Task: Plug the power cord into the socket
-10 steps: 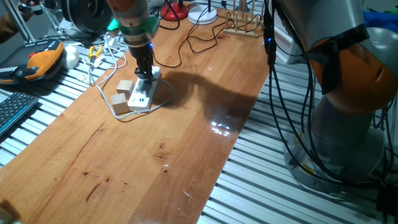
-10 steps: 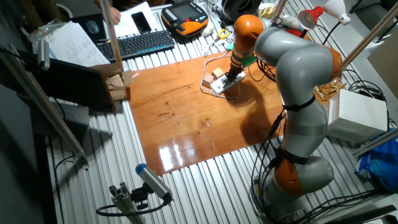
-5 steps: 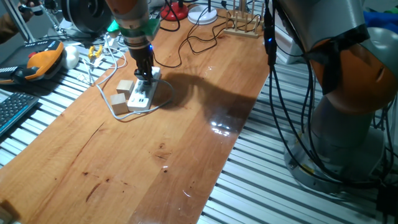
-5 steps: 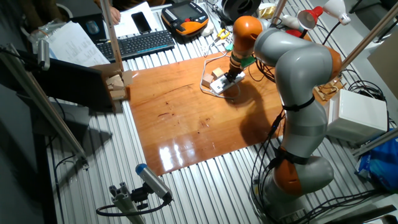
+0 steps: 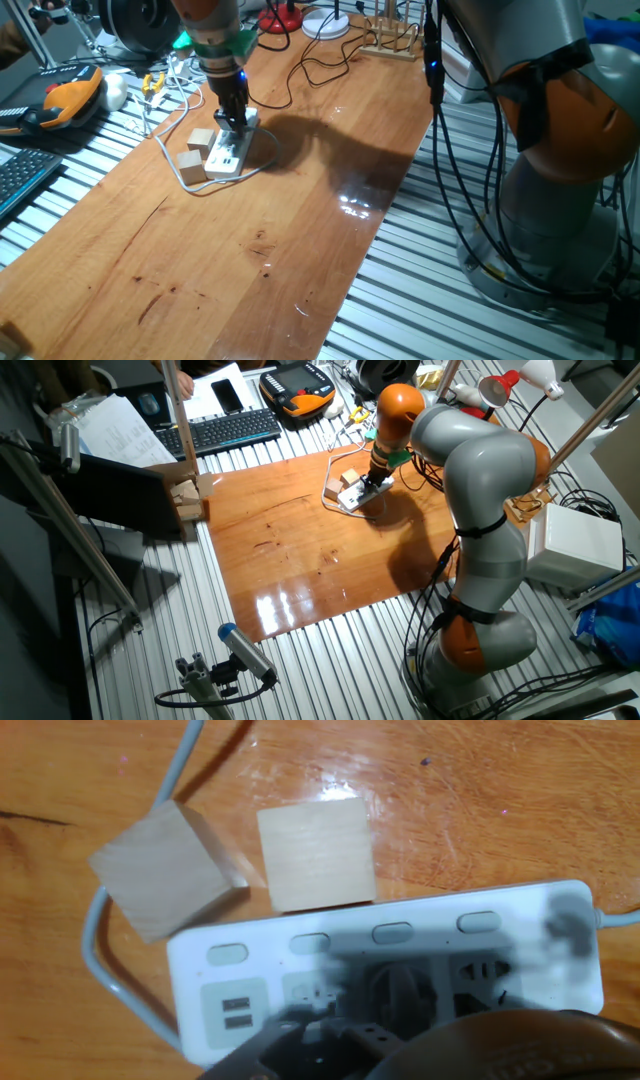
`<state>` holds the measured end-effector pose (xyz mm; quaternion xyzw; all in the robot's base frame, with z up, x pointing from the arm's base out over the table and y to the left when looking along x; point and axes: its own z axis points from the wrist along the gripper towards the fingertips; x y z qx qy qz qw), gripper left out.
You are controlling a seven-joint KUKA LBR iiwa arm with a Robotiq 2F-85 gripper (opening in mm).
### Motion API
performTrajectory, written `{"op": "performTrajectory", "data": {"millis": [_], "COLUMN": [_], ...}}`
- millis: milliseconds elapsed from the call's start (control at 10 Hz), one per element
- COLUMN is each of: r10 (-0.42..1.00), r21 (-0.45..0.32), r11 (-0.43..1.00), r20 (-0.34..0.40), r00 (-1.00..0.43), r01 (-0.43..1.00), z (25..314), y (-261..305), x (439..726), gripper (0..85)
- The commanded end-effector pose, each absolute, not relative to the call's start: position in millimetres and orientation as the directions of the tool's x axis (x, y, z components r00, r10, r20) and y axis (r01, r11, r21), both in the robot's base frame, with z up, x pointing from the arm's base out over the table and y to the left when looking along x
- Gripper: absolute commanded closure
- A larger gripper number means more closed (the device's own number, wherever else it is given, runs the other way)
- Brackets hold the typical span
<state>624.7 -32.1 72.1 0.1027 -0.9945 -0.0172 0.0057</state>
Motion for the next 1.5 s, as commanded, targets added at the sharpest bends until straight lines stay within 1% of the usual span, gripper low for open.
{"op": "performTrajectory", "data": {"millis": [0,100,200,300,400,600,700,800,900,1000,1200,1400], "r10": [-0.207,-0.226,-0.236,-0.238,-0.243,-0.259,-0.268,-0.266,-0.263,-0.253,-0.253,-0.254], "r21": [0.029,0.022,0.035,0.086,0.115,0.082,0.079,0.080,0.060,0.053,0.055,0.042], "r11": [0.978,0.974,0.972,0.969,0.966,0.964,0.962,0.962,0.963,0.965,0.966,0.966], "r20": [0.012,0.013,0.032,0.063,0.072,0.084,0.073,0.030,-0.036,-0.046,-0.024,-0.032], "r00": [-0.978,-0.974,-0.971,-0.969,-0.967,-0.962,-0.961,-0.964,-0.964,-0.966,-0.967,-0.967], "r01": [-0.206,-0.226,-0.234,-0.232,-0.234,-0.253,-0.262,-0.263,-0.264,-0.255,-0.254,-0.255], "z": [88.2,108.4,129.6,148.6,168.7,207.7,222.5,229.9,230.4,230.7,231.1,231.3], "y": [-27.9,-24.5,-24.1,-26.1,-28.6,-35.8,-42.2,-47.4,-48.5,-49.3,-49.8,-48.1], "x": [621.5,613.8,605.7,600.6,596.6,596.8,597.5,595.7,594.1,594.5,594.2,594.8], "gripper": [34.0,51.0,51.0,68.0,85.0,85.0,85.0,85.0,85.0,85.0,85.0,85.0]}}
